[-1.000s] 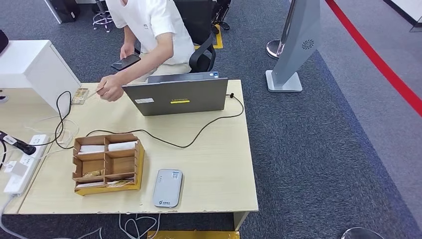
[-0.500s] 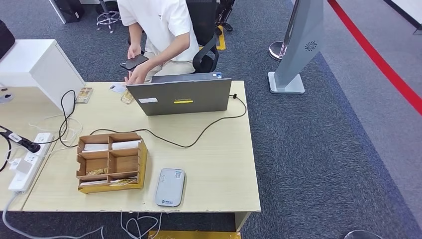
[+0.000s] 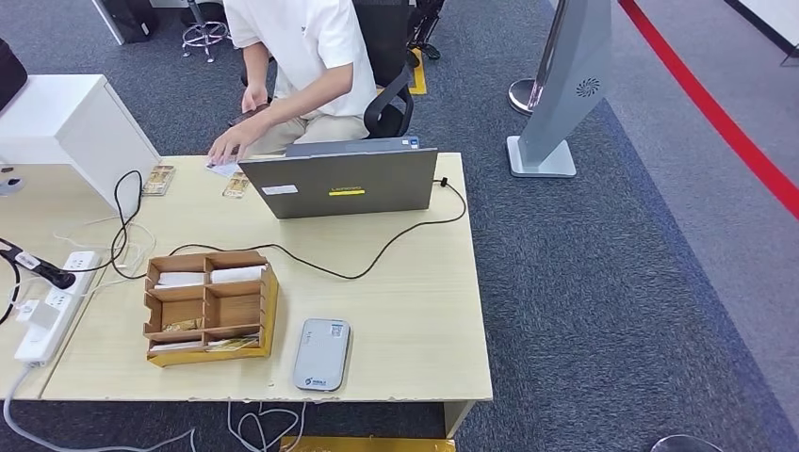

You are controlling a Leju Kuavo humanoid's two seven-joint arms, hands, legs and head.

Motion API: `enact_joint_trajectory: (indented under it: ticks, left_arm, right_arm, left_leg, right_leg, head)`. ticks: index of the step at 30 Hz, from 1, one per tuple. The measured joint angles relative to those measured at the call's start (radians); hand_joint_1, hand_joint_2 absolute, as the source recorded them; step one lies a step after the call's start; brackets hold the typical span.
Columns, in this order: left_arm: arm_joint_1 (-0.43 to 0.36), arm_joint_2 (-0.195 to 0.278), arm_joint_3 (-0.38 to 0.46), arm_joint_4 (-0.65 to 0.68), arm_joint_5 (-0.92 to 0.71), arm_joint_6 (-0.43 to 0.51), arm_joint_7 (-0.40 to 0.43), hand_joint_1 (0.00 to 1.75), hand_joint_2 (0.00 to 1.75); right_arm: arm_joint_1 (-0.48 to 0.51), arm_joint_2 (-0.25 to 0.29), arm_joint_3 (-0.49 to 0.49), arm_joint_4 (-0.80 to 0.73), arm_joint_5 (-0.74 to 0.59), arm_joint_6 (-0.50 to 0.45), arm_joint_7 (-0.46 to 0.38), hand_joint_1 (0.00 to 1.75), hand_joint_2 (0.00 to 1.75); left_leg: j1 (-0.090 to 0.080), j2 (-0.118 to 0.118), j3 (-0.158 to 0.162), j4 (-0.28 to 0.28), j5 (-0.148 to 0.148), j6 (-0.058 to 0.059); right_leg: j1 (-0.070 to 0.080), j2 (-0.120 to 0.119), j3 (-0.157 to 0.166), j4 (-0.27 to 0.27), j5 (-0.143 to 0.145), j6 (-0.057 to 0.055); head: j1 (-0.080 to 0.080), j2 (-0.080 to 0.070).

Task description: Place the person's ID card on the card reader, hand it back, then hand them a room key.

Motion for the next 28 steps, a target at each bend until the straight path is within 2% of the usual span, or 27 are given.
enact_joint_trajectory:
  ticks: [2,6,7,11,16,28]
  left_arm:
    - [-0.013,-0.041,-0.007,0.042,-0.036,-0.015,-0.018,0.0,1.75]
    - [-0.039,-0.132,-0.051,0.111,-0.12,-0.052,-0.035,0.0,1.75]
    - [-0.045,-0.151,-0.065,0.124,-0.142,-0.062,-0.035,0.0,1.75]
    - [-0.058,-0.213,-0.138,0.157,-0.227,-0.111,-0.026,0.0,1.75]
    - [-0.062,-0.251,-0.227,0.17,-0.269,-0.156,0.0,0.0,1.75]
    - [-0.036,-0.232,-0.466,0.17,-0.071,-0.197,-0.005,0.0,1.75]
  right_arm:
    - [0.002,-0.011,-0.012,0.0,-0.024,0.015,-0.01,0.0,1.75]
    - [0.003,-0.04,-0.042,-0.001,-0.052,0.053,-0.012,0.0,0.0]
    - [0.003,-0.045,-0.048,-0.002,-0.053,0.06,-0.008,0.0,0.0]
    - [0.001,-0.057,-0.057,-0.007,-0.045,0.068,0.002,0.0,1.75]
    - [-0.004,-0.059,-0.057,-0.013,-0.054,0.063,-0.005,0.0,1.75]
    - [0.012,-0.072,0.058,-0.041,-0.294,0.063,-0.015,0.0,1.75]
  left_leg:
    - [-0.002,0.0,0.0,0.0,0.0,0.0]
    - [-0.004,0.0,-0.001,0.001,0.0,0.003]
    - [-0.004,0.001,-0.001,0.001,0.0,0.003]
    - [-0.005,0.001,-0.001,0.002,0.0,0.004]
    - [-0.004,0.0,-0.001,0.002,0.001,0.004]
    - [-0.005,-0.001,-0.002,0.001,0.001,0.005]
  right_leg:
    - [-0.001,0.0,0.0,0.0,0.0,0.001]
    - [-0.004,0.0,0.001,-0.001,0.002,0.003]
    - [-0.004,0.001,0.001,-0.001,0.002,0.004]
    - [-0.004,0.001,0.001,-0.001,0.003,0.005]
    - [-0.004,0.001,0.001,-0.001,0.003,0.004]
    - [-0.004,0.0,0.001,-0.001,0.002,0.005]
  head:
    - [0.0,0.0]
    - [0.0,0.0]
    - [0.001,0.0]
    - [0.003,0.0]
    - [0.001,0.0]
    - [0.0,0.0]
